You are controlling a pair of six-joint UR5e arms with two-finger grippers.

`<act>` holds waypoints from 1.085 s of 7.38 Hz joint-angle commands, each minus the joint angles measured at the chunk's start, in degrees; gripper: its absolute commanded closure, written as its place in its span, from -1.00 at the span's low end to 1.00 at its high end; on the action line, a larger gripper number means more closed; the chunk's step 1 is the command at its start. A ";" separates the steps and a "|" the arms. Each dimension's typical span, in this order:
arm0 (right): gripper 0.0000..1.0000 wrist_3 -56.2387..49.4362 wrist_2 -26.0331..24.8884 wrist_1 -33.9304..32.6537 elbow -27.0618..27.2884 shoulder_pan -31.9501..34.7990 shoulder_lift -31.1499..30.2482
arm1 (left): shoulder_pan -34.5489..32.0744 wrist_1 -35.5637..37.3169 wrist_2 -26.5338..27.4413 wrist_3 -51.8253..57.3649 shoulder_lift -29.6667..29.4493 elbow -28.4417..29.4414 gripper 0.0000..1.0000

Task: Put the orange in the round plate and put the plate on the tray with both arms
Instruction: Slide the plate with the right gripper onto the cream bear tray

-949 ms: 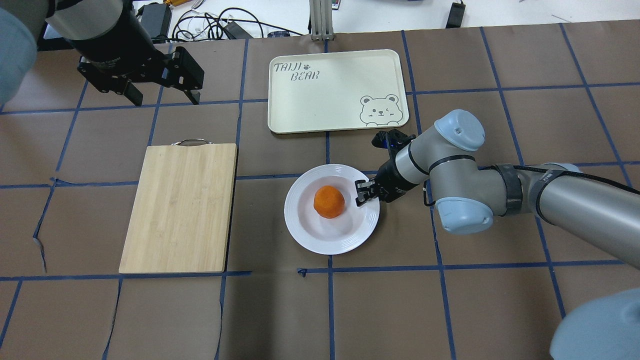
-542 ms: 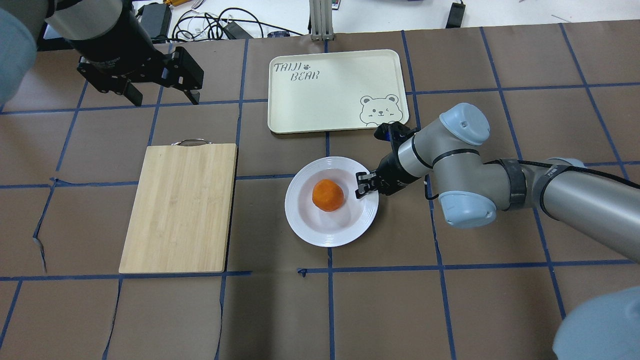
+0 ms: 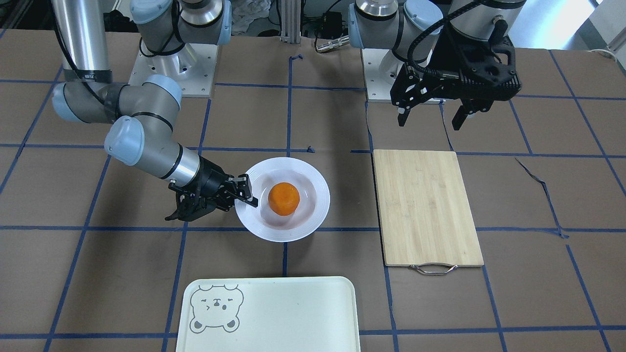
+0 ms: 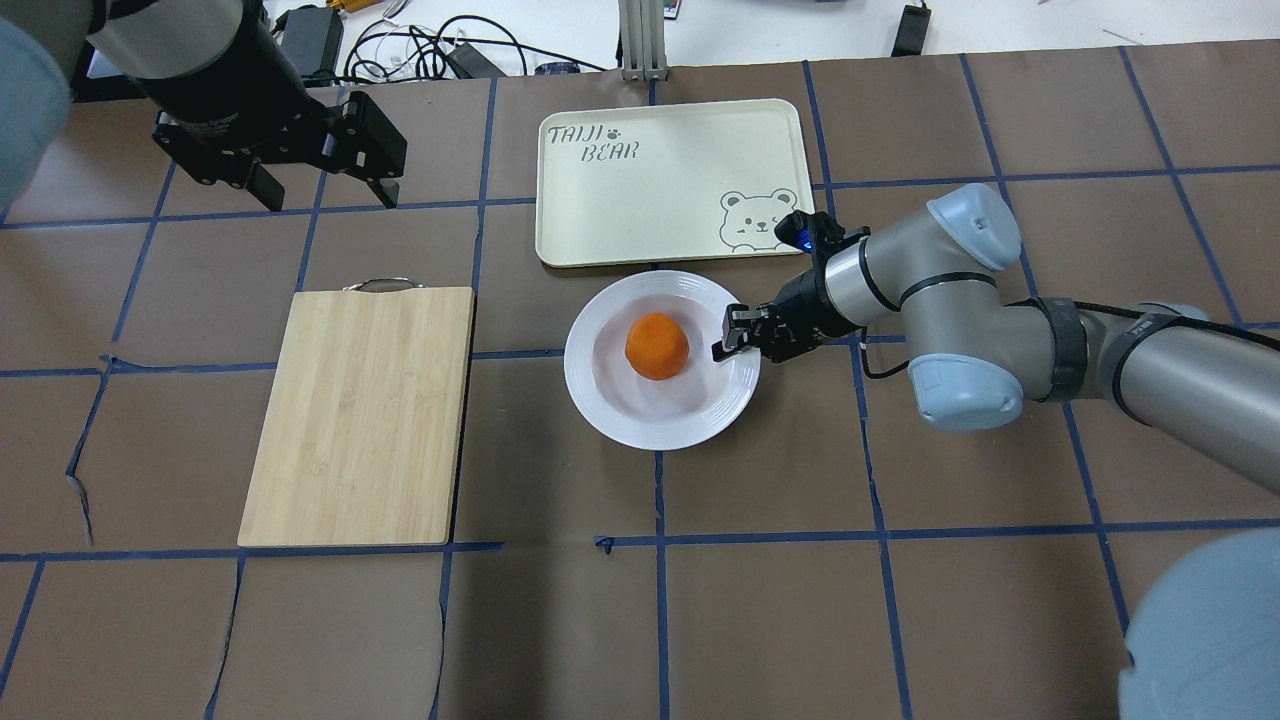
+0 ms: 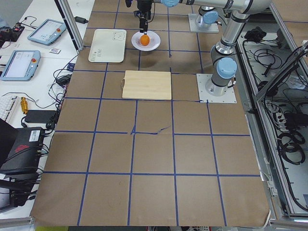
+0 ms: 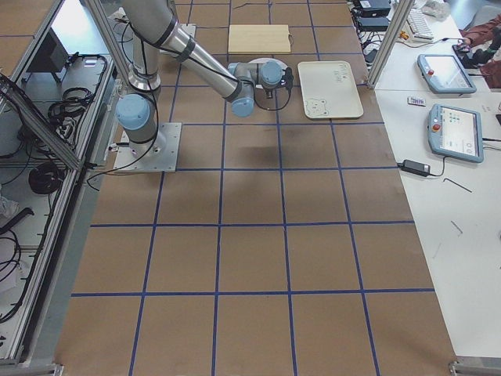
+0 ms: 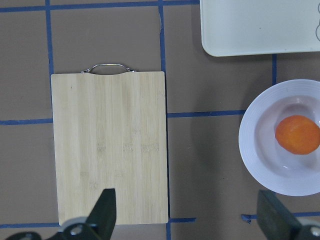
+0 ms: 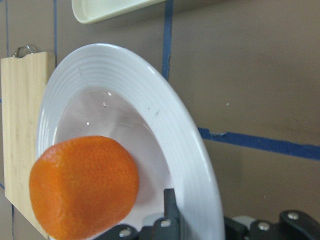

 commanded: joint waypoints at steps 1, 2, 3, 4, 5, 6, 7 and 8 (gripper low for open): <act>1.00 6.14 2.49 0.14 -7.05 -0.96 2.94 | 0.06 0.00 0.00 0.00 -0.08 -0.07 -1.00; 1.00 7.67 2.58 3.27 -14.15 -0.96 6.88 | 0.06 0.09 0.00 0.00 -0.09 -0.07 -1.00; 1.00 8.03 2.49 6.09 -21.96 -0.96 11.53 | 0.32 0.00 0.09 0.00 -0.09 -0.07 -1.00; 1.00 9.77 2.58 7.07 -28.74 -0.88 16.36 | 0.76 0.00 0.00 0.00 -0.09 -0.07 -1.00; 1.00 10.92 2.58 7.08 -34.03 -0.79 20.59 | 0.85 0.00 0.00 0.09 -0.09 -0.07 -1.00; 1.00 10.93 2.58 7.08 -38.34 -0.79 24.28 | 0.85 0.00 0.00 0.09 -0.09 -0.07 -1.00; 1.00 10.85 2.58 7.08 -40.65 -0.79 27.10 | 0.85 0.00 0.00 0.09 -0.09 -0.07 -1.00; 1.00 10.67 2.75 7.00 -41.72 -0.70 29.48 | 0.85 0.00 0.00 0.00 -0.09 -0.07 -1.00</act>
